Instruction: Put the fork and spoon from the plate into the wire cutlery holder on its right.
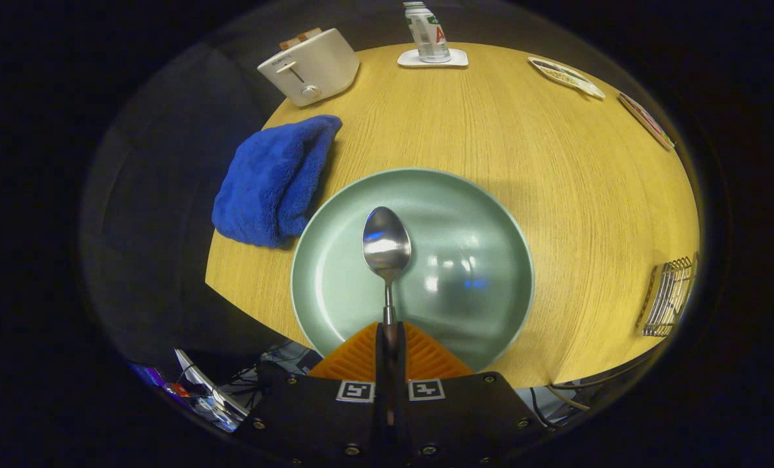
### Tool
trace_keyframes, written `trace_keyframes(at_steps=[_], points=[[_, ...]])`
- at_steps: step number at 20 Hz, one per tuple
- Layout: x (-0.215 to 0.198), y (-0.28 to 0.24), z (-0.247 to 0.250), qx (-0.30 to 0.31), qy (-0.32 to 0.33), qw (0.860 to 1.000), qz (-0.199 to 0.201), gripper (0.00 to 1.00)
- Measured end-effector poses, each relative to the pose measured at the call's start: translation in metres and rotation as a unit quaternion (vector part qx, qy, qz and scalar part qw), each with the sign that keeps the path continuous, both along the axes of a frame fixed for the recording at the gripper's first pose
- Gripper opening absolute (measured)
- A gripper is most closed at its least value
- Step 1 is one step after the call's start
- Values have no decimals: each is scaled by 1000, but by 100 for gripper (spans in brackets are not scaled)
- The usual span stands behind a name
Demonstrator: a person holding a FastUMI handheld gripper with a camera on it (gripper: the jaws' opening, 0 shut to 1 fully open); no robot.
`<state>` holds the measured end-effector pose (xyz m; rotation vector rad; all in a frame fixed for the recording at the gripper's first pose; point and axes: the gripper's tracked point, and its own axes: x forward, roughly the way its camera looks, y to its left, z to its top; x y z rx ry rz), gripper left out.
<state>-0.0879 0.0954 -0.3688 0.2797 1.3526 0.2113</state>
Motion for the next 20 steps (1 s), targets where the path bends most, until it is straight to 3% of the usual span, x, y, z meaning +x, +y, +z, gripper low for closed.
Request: trace_keyframes(at_steps=[11,20], points=[[19,-58,51,23,-46,992,-113,5],[11,-135,83,24,-69,968,-241,5]])
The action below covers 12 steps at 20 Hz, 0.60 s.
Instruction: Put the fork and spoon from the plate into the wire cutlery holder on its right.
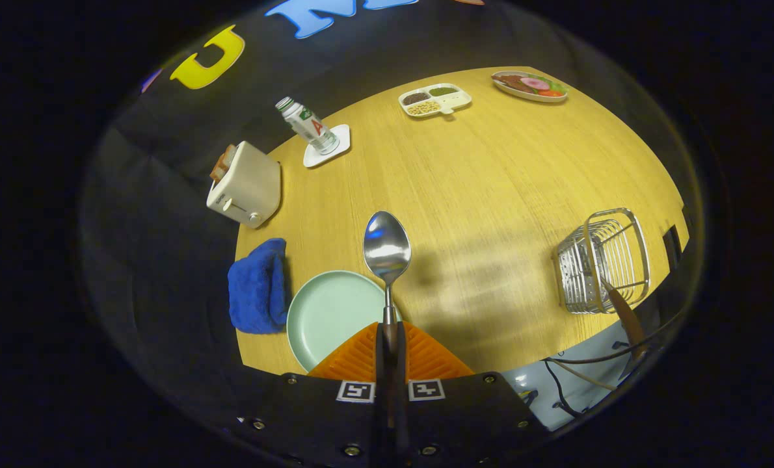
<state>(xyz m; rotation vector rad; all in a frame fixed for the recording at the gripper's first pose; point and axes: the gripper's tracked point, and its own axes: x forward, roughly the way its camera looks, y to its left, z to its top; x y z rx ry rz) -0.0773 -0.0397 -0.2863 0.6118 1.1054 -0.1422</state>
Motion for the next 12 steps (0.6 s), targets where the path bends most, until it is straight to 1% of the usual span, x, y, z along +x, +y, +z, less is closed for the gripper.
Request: trace_keyframes(at_steps=[4,9,12], points=[[-18,-37,4,-5,4,999,-54,5],[-41,-82,5,-15,16,993,-115,5],[-54,-103,7,-18,21,989,-143,5]])
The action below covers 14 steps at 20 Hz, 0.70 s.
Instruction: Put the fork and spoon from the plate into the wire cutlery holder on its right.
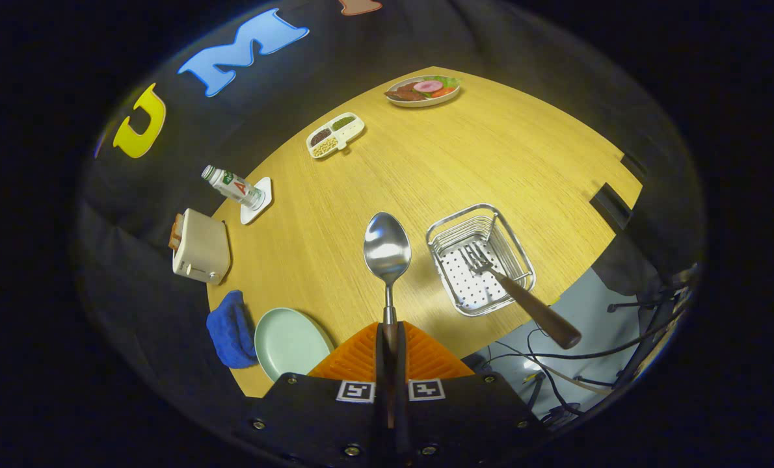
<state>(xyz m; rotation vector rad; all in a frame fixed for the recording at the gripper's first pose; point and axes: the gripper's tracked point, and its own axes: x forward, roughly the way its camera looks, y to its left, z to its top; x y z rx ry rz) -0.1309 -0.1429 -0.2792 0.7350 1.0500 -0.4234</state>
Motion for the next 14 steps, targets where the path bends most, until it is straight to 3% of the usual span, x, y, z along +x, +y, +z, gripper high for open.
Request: trace_keyframes(at_steps=[7,14], points=[[-29,-24,-7,8,28,999,-41,5],[-42,-25,-16,24,53,997,-47,5]])
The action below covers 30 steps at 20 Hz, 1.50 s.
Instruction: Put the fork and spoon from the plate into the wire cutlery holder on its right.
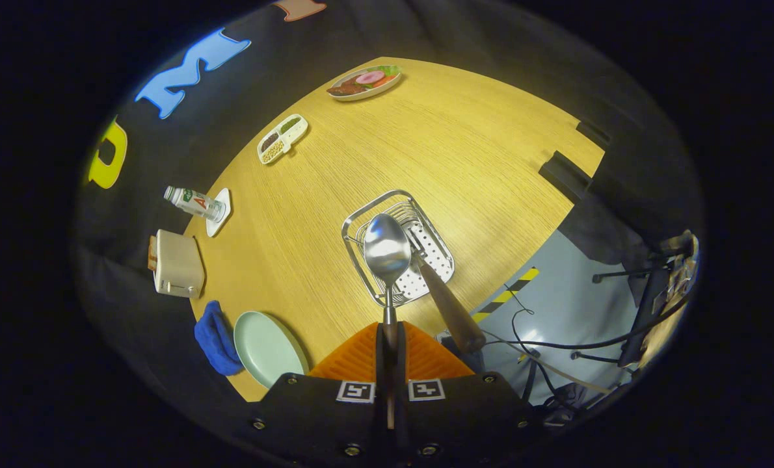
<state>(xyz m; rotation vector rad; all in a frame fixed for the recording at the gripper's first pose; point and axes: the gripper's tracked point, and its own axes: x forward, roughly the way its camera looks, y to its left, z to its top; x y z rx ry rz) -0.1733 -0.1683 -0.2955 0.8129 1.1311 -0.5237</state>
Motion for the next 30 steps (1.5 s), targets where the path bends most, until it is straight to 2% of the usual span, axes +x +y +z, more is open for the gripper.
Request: trace_keyframes(at_steps=[8,14,15,16,19,27,30], points=[[-1,-1,-3,-1,8,1000,0,6],[11,-6,8,1,-19,1000,-23,12],[10,-8,9,-2,-21,999,-26,30],[13,-9,10,-4,-25,999,-25,41],[11,-7,8,-12,-17,1000,-22,99],[12,7,9,1,-22,999,-26,98],[13,0,13,-28,-24,999,-22,98]])
